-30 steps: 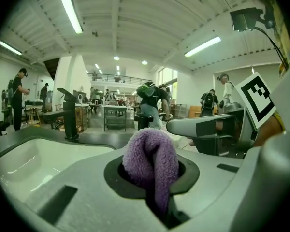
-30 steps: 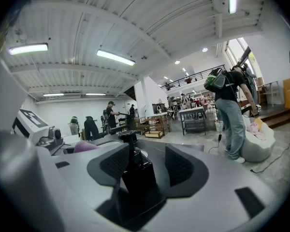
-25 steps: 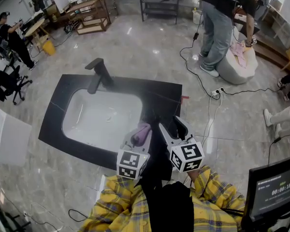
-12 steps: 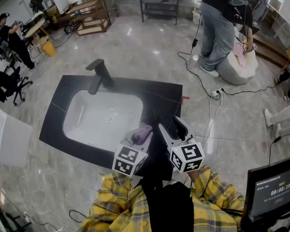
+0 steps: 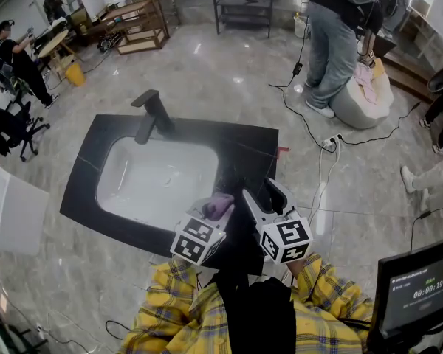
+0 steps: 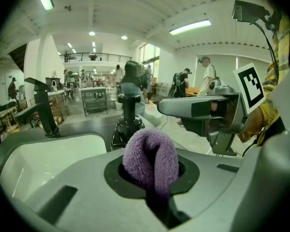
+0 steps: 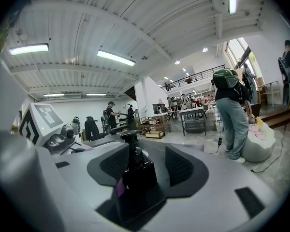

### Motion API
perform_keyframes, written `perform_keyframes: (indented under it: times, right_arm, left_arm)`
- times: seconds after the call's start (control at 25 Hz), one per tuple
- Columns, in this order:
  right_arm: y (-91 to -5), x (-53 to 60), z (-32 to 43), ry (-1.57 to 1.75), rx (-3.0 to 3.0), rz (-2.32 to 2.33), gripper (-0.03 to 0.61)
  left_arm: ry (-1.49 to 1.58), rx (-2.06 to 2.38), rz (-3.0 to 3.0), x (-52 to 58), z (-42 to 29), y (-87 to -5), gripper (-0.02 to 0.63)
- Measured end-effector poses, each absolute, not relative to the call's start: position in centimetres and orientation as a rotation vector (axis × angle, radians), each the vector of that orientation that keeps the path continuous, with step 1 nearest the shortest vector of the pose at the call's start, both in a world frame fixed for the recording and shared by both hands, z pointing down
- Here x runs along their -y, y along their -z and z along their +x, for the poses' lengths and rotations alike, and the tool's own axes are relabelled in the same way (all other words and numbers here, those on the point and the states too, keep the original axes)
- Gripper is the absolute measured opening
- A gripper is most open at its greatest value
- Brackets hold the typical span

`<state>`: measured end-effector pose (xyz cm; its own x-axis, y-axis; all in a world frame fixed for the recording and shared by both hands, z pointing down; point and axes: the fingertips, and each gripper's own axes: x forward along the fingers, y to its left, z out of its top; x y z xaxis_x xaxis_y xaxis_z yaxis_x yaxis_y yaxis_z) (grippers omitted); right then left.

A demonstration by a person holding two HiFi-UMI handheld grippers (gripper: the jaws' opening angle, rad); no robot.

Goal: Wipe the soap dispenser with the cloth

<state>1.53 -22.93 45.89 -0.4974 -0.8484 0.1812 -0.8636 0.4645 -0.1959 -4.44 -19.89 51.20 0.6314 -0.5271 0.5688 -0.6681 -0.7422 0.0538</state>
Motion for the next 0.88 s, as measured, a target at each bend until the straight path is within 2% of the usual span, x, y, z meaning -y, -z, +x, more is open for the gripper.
perform_keyframes:
  times: [0.88]
  right_arm:
    - [-45.8,22.7,1.0,-0.4,2.639,1.526,0.225]
  left_arm:
    - [-1.037,0.577,2.508,19.7,-4.1,-53.4,0.043]
